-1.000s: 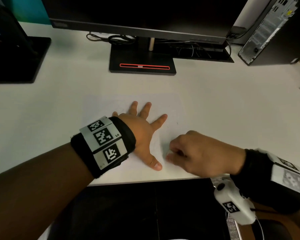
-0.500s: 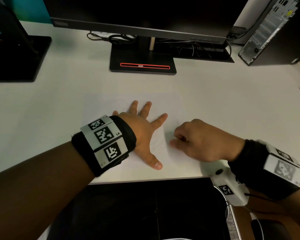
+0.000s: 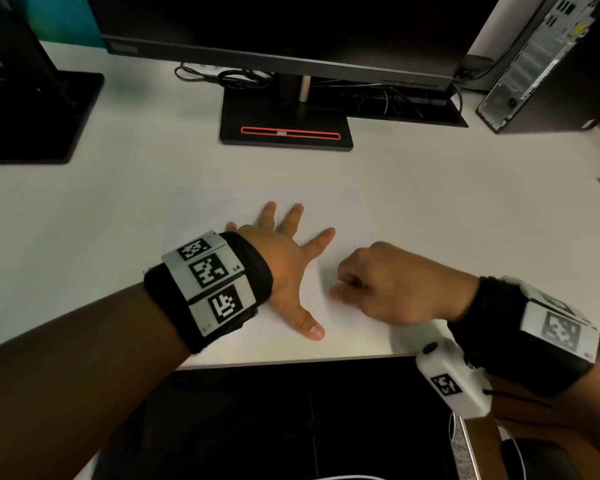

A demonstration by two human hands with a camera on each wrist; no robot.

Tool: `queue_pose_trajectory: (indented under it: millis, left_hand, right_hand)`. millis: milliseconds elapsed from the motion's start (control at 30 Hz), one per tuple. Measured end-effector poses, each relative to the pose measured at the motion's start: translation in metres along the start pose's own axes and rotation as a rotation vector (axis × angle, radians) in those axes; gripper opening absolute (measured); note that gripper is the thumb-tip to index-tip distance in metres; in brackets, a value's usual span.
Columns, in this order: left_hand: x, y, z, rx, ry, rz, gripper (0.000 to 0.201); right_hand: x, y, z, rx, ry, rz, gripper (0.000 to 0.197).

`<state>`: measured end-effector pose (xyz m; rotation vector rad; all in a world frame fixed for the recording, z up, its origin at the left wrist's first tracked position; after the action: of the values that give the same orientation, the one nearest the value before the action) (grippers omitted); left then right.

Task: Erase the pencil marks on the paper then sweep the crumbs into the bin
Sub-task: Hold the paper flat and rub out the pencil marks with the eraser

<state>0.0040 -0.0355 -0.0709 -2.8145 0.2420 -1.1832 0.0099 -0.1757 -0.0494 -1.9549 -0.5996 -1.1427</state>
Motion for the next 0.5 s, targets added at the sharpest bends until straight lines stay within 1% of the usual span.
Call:
queue_pose_trajectory:
  millis: [33,67,167,200,333,400,467,500]
  left_hand:
    - [0.000,0.000,0.000,-0.002,0.002,-0.003,0.144]
    - [0.000,0.000,0.000,-0.002,0.002,-0.006,0.144]
    - [-0.001,0.000,0.001,0.003,0.004,-0.004,0.144]
    - [-0.001,0.000,0.001,0.003,0.006,-0.001,0.145]
    - [0.000,0.000,0.001,-0.001,-0.001,-0.006,0.144]
    - [0.000,0.000,0.000,-0.003,0.003,-0.009,0.144]
    - [-0.001,0.000,0.000,-0.004,0.002,-0.008,0.144]
    - [0.000,0.000,0.000,-0.004,0.004,-0.007,0.144]
  right_hand:
    - [0.003,0.004,0.001,-0.026,0.013,-0.016,0.042]
    - [0.004,0.002,0.000,-0.018,0.022,-0.031,0.042]
    - [-0.008,-0.020,-0.003,0.098,-0.020,-0.014,0.043]
    - [-0.009,-0.022,-0.002,0.110,-0.033,0.007,0.043]
    - [0.003,0.002,0.004,-0.008,0.023,-0.015,0.043]
    - [-0.002,-0.006,0.005,0.046,0.021,-0.015,0.043]
    - [-0.011,-0.020,0.003,0.114,-0.025,0.019,0.044]
    - [-0.010,-0.020,0.004,0.115,-0.030,0.028,0.044]
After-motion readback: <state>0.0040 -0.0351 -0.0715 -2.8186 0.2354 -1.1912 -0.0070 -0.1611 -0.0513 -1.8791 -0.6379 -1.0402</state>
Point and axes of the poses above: each hand's wrist, its own z-axis towards the middle knuckle, its own x-axis out of the back of the hand, y = z × x, the point moved 5 cm from there along z, towards the middle knuckle, and after that the axes turned 11 degrees about x, right-handed, at the moved point
